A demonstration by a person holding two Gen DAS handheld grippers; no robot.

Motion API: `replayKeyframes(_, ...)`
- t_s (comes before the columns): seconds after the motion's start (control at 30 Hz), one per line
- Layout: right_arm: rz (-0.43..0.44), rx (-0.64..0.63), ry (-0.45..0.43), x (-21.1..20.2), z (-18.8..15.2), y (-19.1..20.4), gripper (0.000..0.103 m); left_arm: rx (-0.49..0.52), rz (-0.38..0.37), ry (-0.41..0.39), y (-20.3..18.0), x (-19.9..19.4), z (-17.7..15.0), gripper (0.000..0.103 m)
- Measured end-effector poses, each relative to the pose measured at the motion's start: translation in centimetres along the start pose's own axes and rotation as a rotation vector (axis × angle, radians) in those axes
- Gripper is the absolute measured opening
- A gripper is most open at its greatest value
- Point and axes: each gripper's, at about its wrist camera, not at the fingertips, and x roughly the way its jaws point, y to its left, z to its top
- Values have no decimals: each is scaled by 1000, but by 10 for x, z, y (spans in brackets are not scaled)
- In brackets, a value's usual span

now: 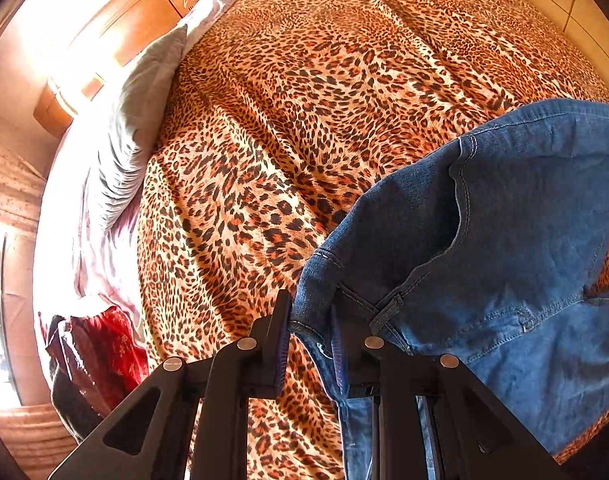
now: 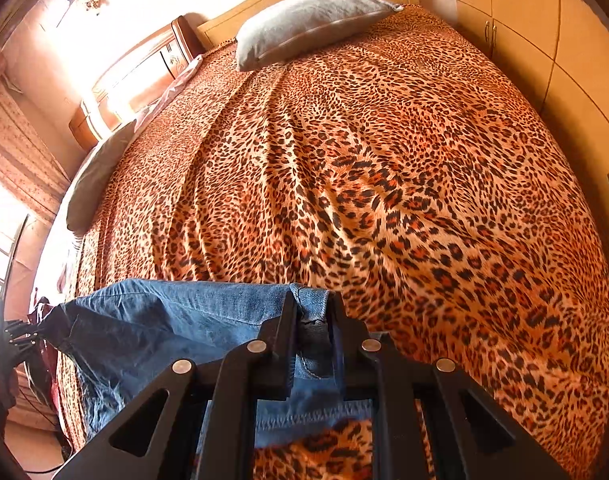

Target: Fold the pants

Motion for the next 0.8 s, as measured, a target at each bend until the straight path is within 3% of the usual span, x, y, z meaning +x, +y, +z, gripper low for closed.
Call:
replayKeyframes(0.33, 62, 27, -56, -110, -103, -4, 14, -106, 45, -83, -18, -93, -90, 18)
replayKeyframes(0.47, 67, 32, -49, -142, -159, -3, 14, -111, 55, -112, -28, -111, -135, 18)
replayKeyframes(0.63, 24, 98, -11, -169, -249, -4, 14, -97, -6, -103, -38, -98, -197, 18)
replayKeyframes(0.8, -45, 214, 86, -161, -344, -16, 14, -62, -41, 2, -38, -54, -254, 18)
